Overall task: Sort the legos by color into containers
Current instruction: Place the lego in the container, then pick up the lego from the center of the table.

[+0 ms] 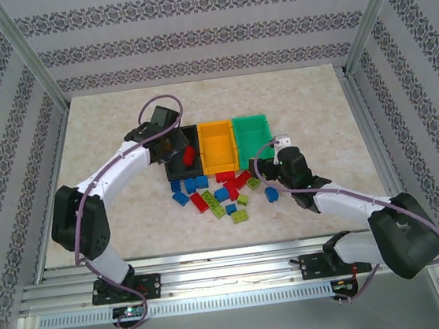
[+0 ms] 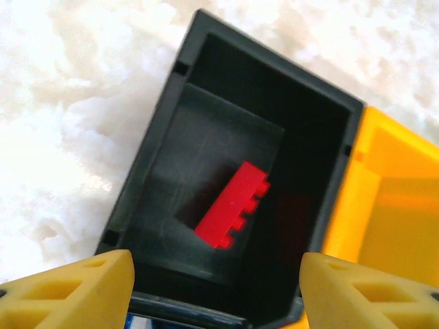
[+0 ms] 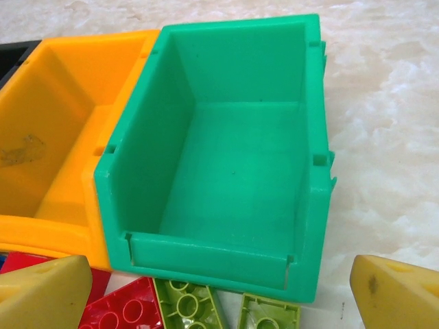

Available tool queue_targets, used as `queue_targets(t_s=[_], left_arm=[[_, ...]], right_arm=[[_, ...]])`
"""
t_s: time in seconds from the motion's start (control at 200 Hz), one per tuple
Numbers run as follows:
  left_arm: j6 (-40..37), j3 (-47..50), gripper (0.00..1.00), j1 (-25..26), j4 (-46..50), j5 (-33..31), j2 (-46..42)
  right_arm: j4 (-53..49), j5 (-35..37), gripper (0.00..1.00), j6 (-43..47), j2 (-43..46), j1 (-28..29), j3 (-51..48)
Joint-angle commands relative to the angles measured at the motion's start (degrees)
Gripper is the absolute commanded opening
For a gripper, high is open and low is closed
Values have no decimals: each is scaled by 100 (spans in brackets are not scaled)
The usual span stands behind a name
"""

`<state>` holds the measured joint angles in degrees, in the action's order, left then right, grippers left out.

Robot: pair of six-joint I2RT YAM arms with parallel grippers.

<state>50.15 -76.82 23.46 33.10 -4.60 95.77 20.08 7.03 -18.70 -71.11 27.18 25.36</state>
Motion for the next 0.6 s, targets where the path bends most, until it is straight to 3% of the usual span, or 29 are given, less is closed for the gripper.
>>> queue_targets(t_s=[0.0, 0.31, 0.595], left_arm=[[-730, -457, 66, -126, 399, 199, -98], [-1949, -866, 66, -958, 881, 1437, -213], [-2084, 497, 65, -1458, -675, 2270, -489]], right_arm=[[137, -89, 97, 21, -70, 74, 89], [-741, -1293, 92, -464, 324, 322, 308], [-3404, -1528, 84, -576, 559, 1029, 1159]])
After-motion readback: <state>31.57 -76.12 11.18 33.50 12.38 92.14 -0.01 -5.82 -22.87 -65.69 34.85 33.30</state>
